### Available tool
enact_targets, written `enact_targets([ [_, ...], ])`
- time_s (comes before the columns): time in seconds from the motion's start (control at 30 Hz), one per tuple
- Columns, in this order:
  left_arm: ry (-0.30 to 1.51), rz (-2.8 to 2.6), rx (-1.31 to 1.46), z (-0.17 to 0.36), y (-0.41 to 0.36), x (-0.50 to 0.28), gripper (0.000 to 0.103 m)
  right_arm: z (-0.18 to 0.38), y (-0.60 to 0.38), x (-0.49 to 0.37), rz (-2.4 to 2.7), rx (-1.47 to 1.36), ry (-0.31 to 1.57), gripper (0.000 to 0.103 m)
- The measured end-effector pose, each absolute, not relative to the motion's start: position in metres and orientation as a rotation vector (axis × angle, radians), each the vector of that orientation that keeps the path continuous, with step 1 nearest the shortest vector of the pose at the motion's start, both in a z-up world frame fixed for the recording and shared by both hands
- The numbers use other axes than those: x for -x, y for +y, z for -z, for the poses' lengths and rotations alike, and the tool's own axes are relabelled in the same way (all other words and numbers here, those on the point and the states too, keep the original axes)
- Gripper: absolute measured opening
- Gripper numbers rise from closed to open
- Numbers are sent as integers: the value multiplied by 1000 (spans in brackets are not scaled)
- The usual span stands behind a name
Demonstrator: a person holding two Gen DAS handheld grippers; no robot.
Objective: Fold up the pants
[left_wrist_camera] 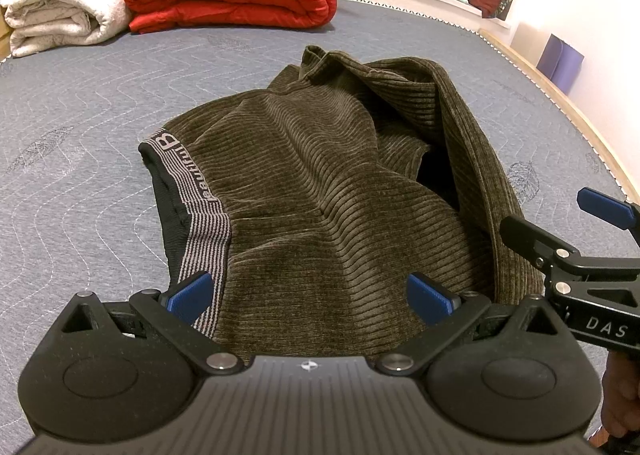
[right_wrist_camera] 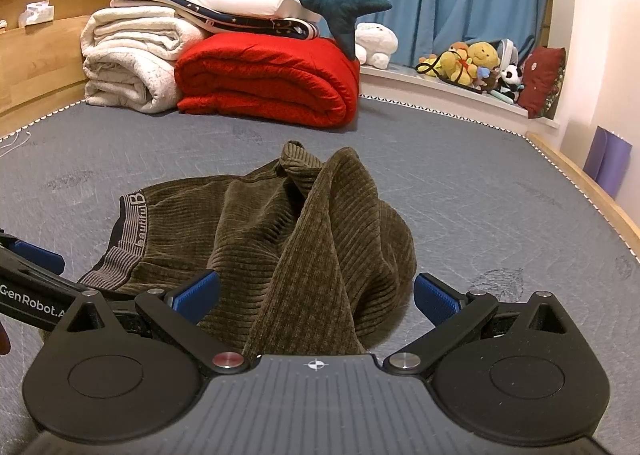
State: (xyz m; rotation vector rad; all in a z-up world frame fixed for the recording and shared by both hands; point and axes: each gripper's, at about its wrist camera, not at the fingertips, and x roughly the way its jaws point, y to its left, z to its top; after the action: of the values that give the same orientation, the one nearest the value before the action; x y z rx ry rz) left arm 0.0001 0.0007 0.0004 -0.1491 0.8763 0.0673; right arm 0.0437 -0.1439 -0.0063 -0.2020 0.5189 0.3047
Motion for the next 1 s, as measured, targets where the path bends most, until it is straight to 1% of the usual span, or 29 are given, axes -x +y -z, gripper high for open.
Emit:
enact_targets([
  [0.2,870,-58,144,-2,4,0,103,7,-144,-45,-297,203,518,102],
  [0.33,832,-60,146,-13,17,-6,102,6,-147,-50,-273,195,496,102],
  [0.4,770,-85,140,-25,30,-7,89,2,-153,-56,-245,173,477,102],
  [0.43,748,-102,140,-31,39,-8,74,-1,-157,-60,-232,157,467,102],
  [0.47,719,-110,143,-36,47,-8,53,-4,-162,-64,-217,135,456,102],
  [0.5,704,-110,162,-41,57,-8,41,-8,-168,-68,-204,109,445,102],
  [0.53,665,-105,174,-48,64,-5,25,-12,-174,-72,-198,84,437,102],
  [0.63,623,-120,214,-64,85,3,23,-23,-193,-81,-170,21,404,101],
  [0.7,725,-132,270,-61,96,-6,23,-27,-207,-85,-145,-13,393,98],
  [0.77,820,-128,328,-59,108,-14,24,-30,-218,-91,-130,-60,403,93],
  [0.8,851,-127,344,-58,113,-17,23,-31,-224,-94,-135,-90,411,89],
  [0.83,868,-136,322,-57,116,-20,24,-32,-227,-97,-146,-113,419,83],
  [0.93,861,-166,308,-39,129,-21,24,-32,-229,-104,-178,-126,422,73],
  [0.97,866,-166,351,-27,136,-21,25,-30,-228,-106,-186,-119,422,72],
  [1.0,911,-172,418,-11,144,-25,25,-28,-226,-108,-194,-115,425,72],
])
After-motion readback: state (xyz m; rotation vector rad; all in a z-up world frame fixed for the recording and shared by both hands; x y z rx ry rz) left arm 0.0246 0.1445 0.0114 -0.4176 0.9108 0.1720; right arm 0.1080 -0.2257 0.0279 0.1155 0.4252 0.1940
